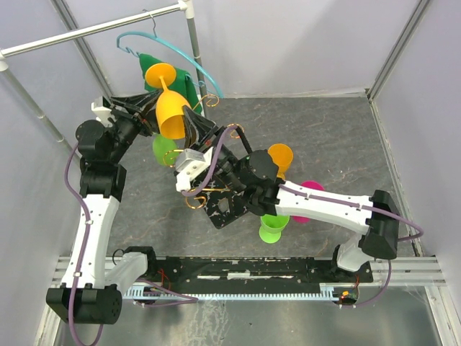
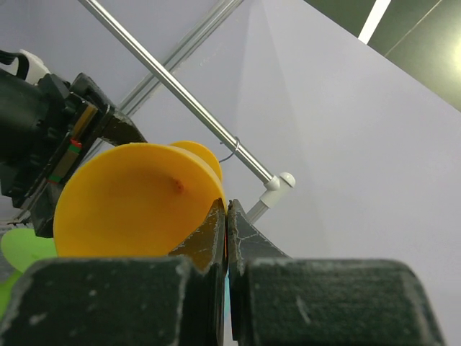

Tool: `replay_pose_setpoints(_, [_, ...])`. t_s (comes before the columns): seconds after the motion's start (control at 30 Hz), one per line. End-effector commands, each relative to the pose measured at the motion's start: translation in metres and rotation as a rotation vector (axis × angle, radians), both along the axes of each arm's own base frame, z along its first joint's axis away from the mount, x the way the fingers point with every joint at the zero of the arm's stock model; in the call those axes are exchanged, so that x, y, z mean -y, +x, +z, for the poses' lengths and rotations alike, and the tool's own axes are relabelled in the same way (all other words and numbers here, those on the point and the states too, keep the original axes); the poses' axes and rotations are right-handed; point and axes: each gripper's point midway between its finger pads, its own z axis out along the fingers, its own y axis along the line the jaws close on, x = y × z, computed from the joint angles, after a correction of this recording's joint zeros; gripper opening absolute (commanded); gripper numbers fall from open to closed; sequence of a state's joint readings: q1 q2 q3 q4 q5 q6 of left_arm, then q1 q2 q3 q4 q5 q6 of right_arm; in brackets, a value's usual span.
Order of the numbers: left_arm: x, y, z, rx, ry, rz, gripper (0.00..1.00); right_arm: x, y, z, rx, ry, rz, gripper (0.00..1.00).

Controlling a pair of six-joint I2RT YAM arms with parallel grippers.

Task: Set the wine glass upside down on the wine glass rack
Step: Pick up the wine glass at the center of the board.

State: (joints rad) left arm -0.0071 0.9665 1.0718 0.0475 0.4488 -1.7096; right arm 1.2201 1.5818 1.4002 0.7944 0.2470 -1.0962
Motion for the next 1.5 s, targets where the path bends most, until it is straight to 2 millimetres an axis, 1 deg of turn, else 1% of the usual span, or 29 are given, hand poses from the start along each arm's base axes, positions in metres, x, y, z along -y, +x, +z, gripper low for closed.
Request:
replay_pose_setpoints(0.0, [0.003,-0.011,0.020,0.065,-0.040,-0.029,0.60,0.004,-0.009,0.028,0.026,0.111,0.014,0.01])
replay_pose_setpoints(0.1, [0.003,-0.011,0.020,0.067,-0.048,-0.031,0.58,-0.001,-0.008,0.023,0.016,0.104,0.011,0.01])
replay_pose_setpoints(0.2, [0.003,-0.012,0.021,0.072,-0.053,-0.033,0.55,-0.002,-0.008,0.018,0.005,0.106,0.010,0.01])
replay_pose_setpoints(0.4, [0.003,-0.012,0.020,0.081,-0.056,-0.034,0.44,-0.004,-0.015,0.012,-0.018,0.116,0.055,0.01])
replay_pose_setpoints(0.47, [0.003,-0.012,0.020,0.083,-0.062,-0.037,0.43,-0.007,-0.017,0.008,-0.028,0.109,0.068,0.01])
replay_pose_setpoints(0.57, [0.003,-0.011,0.019,0.085,-0.069,-0.040,0.44,-0.012,-0.019,0.002,-0.041,0.094,0.082,0.01])
replay_pose_setpoints(0.77, [0.003,-0.010,0.018,0.082,-0.073,-0.042,0.52,-0.017,-0.019,-0.007,-0.053,0.075,0.079,0.01])
replay_pose_setpoints(0.87, [0.003,-0.010,0.019,0.087,-0.072,-0.042,0.51,-0.018,-0.018,-0.010,-0.055,0.069,0.068,0.01])
replay_pose_setpoints(1.0, [0.003,-0.010,0.020,0.097,-0.073,-0.039,0.42,-0.018,-0.017,-0.012,-0.057,0.066,0.064,0.01])
replay_pose_setpoints(1.13, [0.003,-0.012,0.023,0.119,-0.072,-0.044,0.26,-0.018,-0.016,-0.014,-0.060,0.065,0.058,0.01])
replay_pose_setpoints(1.2, [0.005,-0.013,0.024,0.137,-0.070,-0.053,0.16,-0.019,-0.016,-0.016,-0.064,0.062,0.060,0.01])
replay_pose_setpoints(1.27, [0.006,-0.013,0.024,0.160,-0.057,-0.063,0.09,-0.017,-0.015,-0.017,-0.075,0.058,0.053,0.01])
replay_pose_setpoints(1.33, [0.007,-0.012,0.022,0.174,-0.043,-0.066,0.05,-0.016,-0.014,-0.021,-0.088,0.052,0.046,0.01])
replay_pose_setpoints(1.47, [0.009,-0.010,0.019,0.212,-0.006,-0.071,0.03,-0.011,-0.012,-0.028,-0.108,0.036,0.028,0.01])
